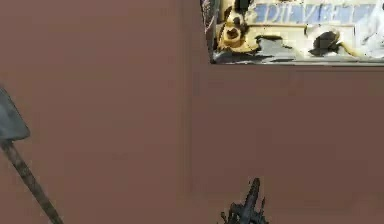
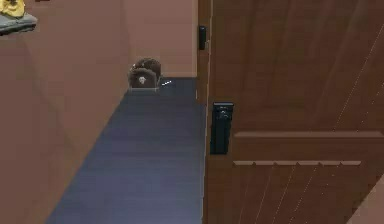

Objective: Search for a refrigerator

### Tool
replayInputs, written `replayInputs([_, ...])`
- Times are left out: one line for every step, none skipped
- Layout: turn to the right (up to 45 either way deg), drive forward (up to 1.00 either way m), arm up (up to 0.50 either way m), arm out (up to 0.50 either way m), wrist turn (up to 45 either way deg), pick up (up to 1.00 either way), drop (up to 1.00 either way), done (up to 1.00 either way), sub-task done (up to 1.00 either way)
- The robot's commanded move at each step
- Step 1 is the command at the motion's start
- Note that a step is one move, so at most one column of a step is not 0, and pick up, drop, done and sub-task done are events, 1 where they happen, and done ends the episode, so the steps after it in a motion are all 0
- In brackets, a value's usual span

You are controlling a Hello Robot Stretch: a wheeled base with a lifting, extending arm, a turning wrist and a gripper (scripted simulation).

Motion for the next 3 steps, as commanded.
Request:
replayInputs([45.0, 0.0, 0.0, 0.0, 0.0, 0.0, 0.0, 0.0, 0.0])
replayInputs([24.0, 0.0, 0.0, 0.0, 0.0, 0.0, 0.0, 0.0, 0.0])
replayInputs([0.0, 0.45, 0.0, 0.0, 0.0, 0.0, 0.0, 0.0, 0.0])
